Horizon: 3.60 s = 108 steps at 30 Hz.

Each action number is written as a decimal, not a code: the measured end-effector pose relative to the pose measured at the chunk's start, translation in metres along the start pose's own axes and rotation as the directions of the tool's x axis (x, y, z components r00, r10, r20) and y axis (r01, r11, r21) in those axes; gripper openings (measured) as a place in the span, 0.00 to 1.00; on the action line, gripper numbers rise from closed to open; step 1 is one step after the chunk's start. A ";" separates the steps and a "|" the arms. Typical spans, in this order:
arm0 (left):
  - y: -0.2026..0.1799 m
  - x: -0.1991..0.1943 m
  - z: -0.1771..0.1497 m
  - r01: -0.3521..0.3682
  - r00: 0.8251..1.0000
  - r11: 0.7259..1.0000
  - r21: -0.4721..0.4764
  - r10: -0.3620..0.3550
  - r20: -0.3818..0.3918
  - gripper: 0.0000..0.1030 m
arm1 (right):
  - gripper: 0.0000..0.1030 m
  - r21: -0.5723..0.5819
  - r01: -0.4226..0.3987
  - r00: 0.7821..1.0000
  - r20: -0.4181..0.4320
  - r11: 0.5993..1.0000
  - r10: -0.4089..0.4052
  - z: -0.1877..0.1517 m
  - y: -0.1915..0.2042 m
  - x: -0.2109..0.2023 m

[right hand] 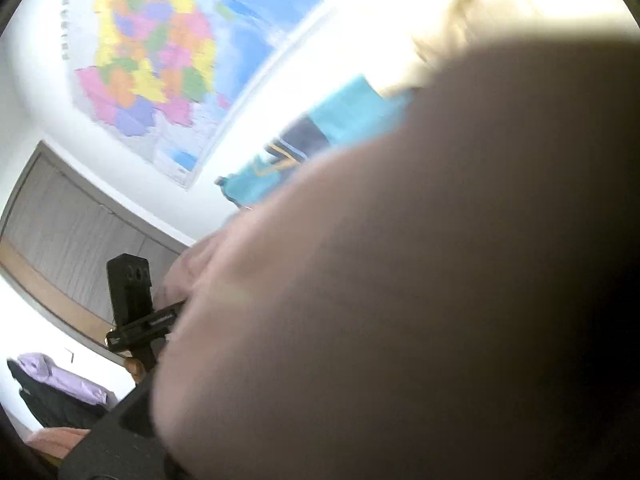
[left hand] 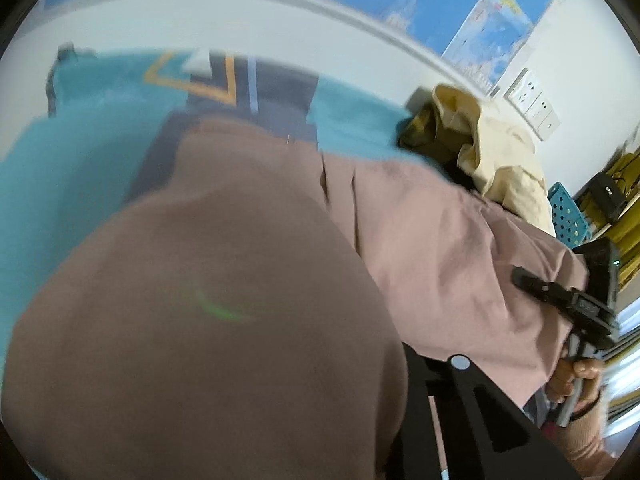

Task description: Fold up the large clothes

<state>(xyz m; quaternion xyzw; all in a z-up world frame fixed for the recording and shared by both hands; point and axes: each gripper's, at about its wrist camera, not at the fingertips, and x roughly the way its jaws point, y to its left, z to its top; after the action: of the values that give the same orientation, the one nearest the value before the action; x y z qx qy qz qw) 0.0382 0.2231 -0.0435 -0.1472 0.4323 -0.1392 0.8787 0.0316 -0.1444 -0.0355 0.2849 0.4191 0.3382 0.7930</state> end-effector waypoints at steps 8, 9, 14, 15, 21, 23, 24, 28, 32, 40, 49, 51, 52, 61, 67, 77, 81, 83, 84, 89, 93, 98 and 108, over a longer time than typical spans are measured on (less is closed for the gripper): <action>0.014 -0.051 0.061 -0.082 0.992 0.996 0.044 0.078 0.102 0.14 | 0.13 -0.150 -0.062 0.997 0.043 0.987 0.069 0.050 0.070 0.000; 0.019 -0.058 0.071 -0.097 0.989 0.994 0.044 0.091 0.117 0.14 | 0.13 -0.176 -0.064 0.996 0.044 0.982 0.073 0.061 0.082 0.007; 0.046 -0.100 0.125 -0.218 0.953 0.976 0.019 0.208 0.220 0.15 | 0.13 -0.265 -0.110 0.992 0.037 0.958 0.124 0.108 0.131 0.048; 0.052 -0.109 0.134 -0.243 0.941 0.970 0.012 0.233 0.247 0.15 | 0.13 -0.286 -0.118 0.990 0.040 0.951 0.135 0.119 0.142 0.061; 0.114 -0.140 0.185 -0.377 0.866 0.921 -0.094 0.387 0.316 0.15 | 0.13 -0.338 -0.200 0.976 0.012 0.920 0.216 0.161 0.194 0.149; 0.141 -0.143 0.198 -0.418 0.835 0.898 -0.134 0.439 0.331 0.15 | 0.13 -0.354 -0.218 0.972 0.003 0.909 0.234 0.165 0.205 0.174; 0.153 -0.143 0.201 -0.442 0.817 0.884 -0.149 0.466 0.341 0.15 | 0.13 -0.377 -0.218 0.972 -0.005 0.900 0.233 0.164 0.213 0.195; 0.223 -0.125 0.197 -0.468 0.793 0.850 -0.244 0.525 0.310 0.15 | 0.13 -0.373 -0.238 0.971 -0.088 0.897 0.222 0.143 0.207 0.272; 0.291 -0.063 0.163 -0.543 0.796 0.795 -0.271 0.590 0.135 0.15 | 0.14 -0.279 -0.216 0.957 -0.251 0.936 0.146 0.105 0.167 0.344; 0.323 -0.056 0.128 -0.489 0.838 0.813 -0.315 0.538 0.089 0.39 | 0.68 -0.278 -0.217 0.948 -0.288 0.936 0.134 0.094 0.133 0.310; 0.330 -0.056 0.116 -0.415 0.876 0.833 -0.366 0.475 0.087 0.41 | 0.29 -0.070 -0.234 0.926 -0.321 0.970 0.200 0.118 0.089 0.301; 0.326 -0.053 0.122 -0.425 0.870 0.829 -0.363 0.485 0.087 0.33 | 0.11 -0.106 -0.219 0.928 -0.329 0.970 0.173 0.111 0.094 0.304; 0.326 -0.051 0.126 -0.427 0.869 0.829 -0.362 0.487 0.087 0.28 | 0.11 -0.126 -0.218 0.935 -0.311 0.968 0.170 0.108 0.096 0.299; 0.315 -0.030 0.149 -0.509 0.830 0.812 -0.286 0.551 0.088 0.43 | 0.20 -0.194 -0.140 0.946 -0.315 0.971 0.074 0.079 0.089 0.269; 0.310 -0.063 0.123 -0.563 0.791 0.780 -0.272 0.604 0.094 0.69 | 0.52 -0.288 -0.080 0.971 -0.238 0.954 0.010 0.095 0.106 0.254; 0.262 -0.121 0.094 -0.641 0.712 0.735 -0.222 0.677 0.185 0.79 | 0.54 -0.396 -0.011 0.993 -0.113 0.918 -0.037 0.113 0.134 0.242; 0.240 -0.104 0.096 -0.607 0.755 0.779 -0.157 0.627 0.195 0.80 | 0.52 -0.430 -0.019 0.982 -0.178 0.903 -0.064 0.111 0.146 0.280; 0.235 -0.078 0.097 -0.595 0.778 0.794 -0.128 0.608 0.156 0.80 | 0.51 -0.422 -0.002 0.975 -0.201 0.907 -0.092 0.111 0.146 0.301; 0.236 -0.066 0.097 -0.598 0.782 0.792 -0.123 0.610 0.127 0.80 | 0.51 -0.415 -0.009 0.966 -0.239 0.910 -0.099 0.110 0.145 0.317; 0.260 -0.040 0.098 -0.564 0.807 0.797 -0.214 0.587 0.059 0.89 | 0.52 -0.380 0.013 0.947 -0.292 0.925 -0.133 0.103 0.137 0.360; 0.262 -0.054 0.098 -0.541 0.815 0.794 -0.277 0.576 0.059 0.83 | 0.53 -0.439 0.003 0.955 -0.266 0.898 -0.133 0.099 0.150 0.346; 0.218 -0.079 0.090 -0.549 0.791 0.801 -0.239 0.590 0.159 0.84 | 0.53 -0.455 -0.020 0.979 -0.190 0.890 -0.074 0.104 0.154 0.301; 0.145 -0.081 0.081 -0.534 0.810 0.823 -0.193 0.563 0.162 0.87 | 0.59 -0.600 0.019 0.972 -0.177 0.800 -0.157 0.065 0.154 0.280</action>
<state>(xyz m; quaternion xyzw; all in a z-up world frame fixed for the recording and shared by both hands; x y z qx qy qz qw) 0.0722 0.3971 0.0069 -0.0903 0.3686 0.1676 0.9099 0.1590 0.1558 -0.0225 -0.0364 0.3893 0.4440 0.8062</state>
